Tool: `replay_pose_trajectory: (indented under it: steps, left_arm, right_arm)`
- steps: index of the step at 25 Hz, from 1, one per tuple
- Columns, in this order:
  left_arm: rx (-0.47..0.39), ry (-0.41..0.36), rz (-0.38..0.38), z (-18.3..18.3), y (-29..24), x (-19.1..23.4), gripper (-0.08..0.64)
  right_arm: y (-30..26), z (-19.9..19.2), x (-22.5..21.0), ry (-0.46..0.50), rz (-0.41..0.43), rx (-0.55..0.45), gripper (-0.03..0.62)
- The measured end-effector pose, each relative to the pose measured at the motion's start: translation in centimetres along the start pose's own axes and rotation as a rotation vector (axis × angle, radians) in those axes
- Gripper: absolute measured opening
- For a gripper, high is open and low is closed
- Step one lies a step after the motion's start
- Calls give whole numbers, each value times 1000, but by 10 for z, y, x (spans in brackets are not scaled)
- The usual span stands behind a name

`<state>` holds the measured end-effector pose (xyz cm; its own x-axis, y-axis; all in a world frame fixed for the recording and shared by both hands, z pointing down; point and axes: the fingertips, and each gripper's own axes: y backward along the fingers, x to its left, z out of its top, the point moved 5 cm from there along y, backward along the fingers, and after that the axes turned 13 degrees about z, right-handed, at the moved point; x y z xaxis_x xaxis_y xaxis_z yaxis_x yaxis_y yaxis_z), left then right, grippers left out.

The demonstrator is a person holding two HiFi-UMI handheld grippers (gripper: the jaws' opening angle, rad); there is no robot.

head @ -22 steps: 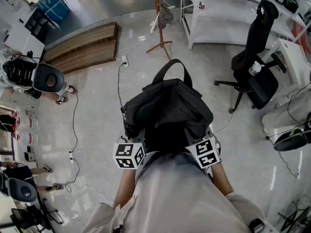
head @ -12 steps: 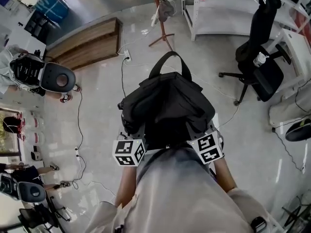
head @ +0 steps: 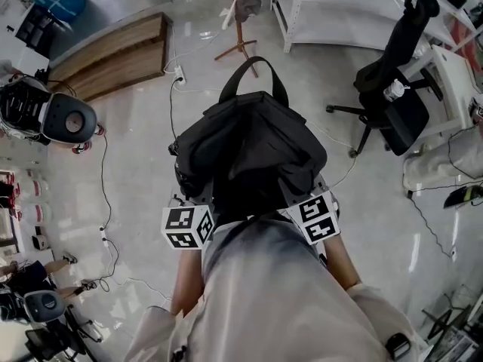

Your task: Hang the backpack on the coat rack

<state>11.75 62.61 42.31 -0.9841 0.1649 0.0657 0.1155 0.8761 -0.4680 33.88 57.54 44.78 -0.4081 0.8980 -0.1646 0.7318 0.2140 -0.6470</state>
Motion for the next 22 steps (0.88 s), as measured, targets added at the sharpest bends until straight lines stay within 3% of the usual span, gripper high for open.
replay_pose_trajectory:
  steps: [22]
  left_arm:
    - [19,22,-19,103,-148,139,100]
  right_arm:
    - [-143,163,-63,-22,-10,22,124]
